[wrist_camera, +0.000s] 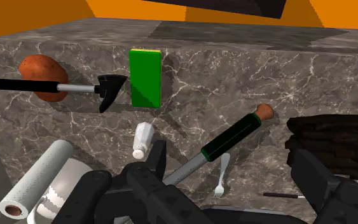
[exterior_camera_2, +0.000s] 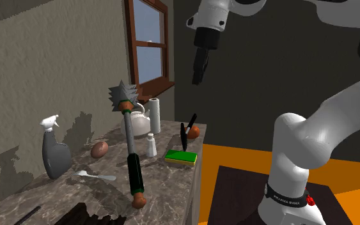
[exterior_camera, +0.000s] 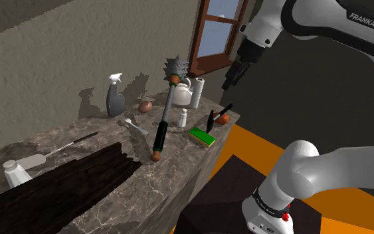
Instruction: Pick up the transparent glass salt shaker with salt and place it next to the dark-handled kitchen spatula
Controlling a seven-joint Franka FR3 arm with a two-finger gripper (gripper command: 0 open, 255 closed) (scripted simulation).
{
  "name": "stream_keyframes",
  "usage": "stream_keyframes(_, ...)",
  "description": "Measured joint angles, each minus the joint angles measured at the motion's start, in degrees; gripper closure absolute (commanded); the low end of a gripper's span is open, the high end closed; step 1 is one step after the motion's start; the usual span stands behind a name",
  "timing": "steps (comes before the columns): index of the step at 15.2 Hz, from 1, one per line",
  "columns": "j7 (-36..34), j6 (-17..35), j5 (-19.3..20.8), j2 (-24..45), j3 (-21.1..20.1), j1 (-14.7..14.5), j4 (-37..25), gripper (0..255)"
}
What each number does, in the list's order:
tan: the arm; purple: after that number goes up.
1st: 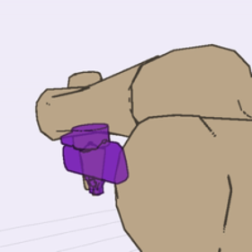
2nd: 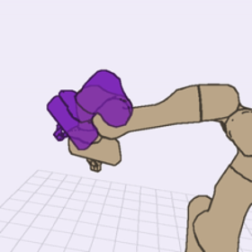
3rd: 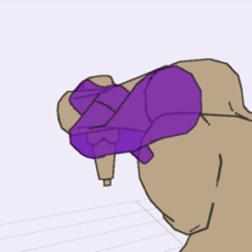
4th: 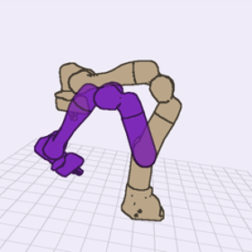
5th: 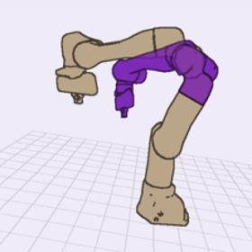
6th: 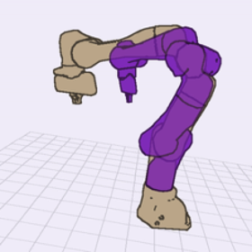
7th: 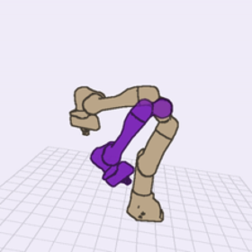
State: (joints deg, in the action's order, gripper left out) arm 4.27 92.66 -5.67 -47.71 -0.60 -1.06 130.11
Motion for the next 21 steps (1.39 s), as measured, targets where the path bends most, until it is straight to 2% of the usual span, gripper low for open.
stream_keyframes(4, 1.3, 3.7, 0.2, 1.3, 0.9, 0.2, 2.3, 0)
stream_keyframes(10, 6.0, 15.1, 0.9, 6.8, 4.3, 0.9, 8.0, 0)
stream_keyframes(16, 10.0, 26.9, 0.2, 16.1, 7.0, 0.6, 10.3, 0)
stream_keyframes(21, 15.1, 35.5, -1.6, 25.6, 10.2, 0.1, 9.3, 0)
